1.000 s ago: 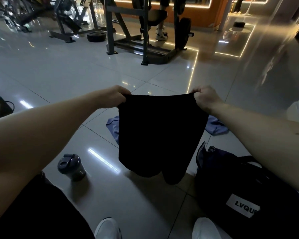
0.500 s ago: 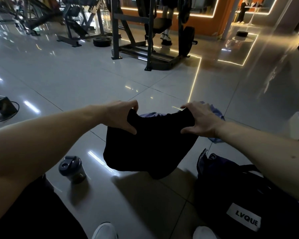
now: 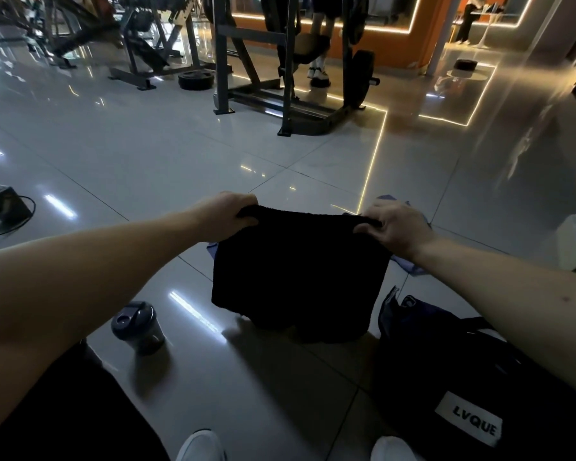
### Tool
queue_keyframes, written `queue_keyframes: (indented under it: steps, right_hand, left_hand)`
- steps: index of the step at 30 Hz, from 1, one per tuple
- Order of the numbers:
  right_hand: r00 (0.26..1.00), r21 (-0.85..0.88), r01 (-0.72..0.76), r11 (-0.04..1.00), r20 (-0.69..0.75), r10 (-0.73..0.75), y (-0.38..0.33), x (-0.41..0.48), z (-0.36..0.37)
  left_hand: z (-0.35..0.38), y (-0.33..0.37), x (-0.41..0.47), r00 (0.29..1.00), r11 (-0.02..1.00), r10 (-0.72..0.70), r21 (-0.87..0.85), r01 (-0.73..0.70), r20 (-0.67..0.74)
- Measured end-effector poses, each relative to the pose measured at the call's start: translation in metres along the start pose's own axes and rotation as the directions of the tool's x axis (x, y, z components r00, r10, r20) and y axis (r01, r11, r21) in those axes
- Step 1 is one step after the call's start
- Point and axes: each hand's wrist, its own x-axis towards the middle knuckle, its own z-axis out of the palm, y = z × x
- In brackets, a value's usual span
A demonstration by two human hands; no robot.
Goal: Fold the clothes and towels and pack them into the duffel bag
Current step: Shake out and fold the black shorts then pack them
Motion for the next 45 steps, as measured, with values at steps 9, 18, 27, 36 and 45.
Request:
queue_keyframes:
  steps: [9,18,27,36,45]
  right_hand:
    - [0.975,-0.044,0.102,0.994,0.201,-0.092,-0.019,0.005,0.005]
    - [0.936,-0.086,-0.200,0.976,0.279,0.217,-0.064,0.027,0.017]
    - [0.957,-0.178,-0.201,0.963,0.174,0.232,-0.083,0.030,0.023]
    - [0.777,0.182,-0.607,0.774,0.344,0.528,-0.103,0.060,0.004]
    - [0.520,0.712,-0.702,-0.013,0.526,0.673,-0.118,0.075,0.001]
  left_hand:
    - [0.001,0.005,0.008,0.974,0.981,-0.176,0.059,0.186,-0.145]
    - [0.004,0.023,0.010,0.904,0.939,-0.344,-0.094,0.331,-0.254]
    - [0.007,0.040,0.015,0.889,0.909,-0.400,-0.220,0.353,-0.223]
    - [0.016,0.055,0.016,0.881,0.873,-0.440,-0.312,0.375,-0.175]
    - [0.028,0.081,0.022,0.949,0.763,-0.313,-0.603,0.234,-0.027]
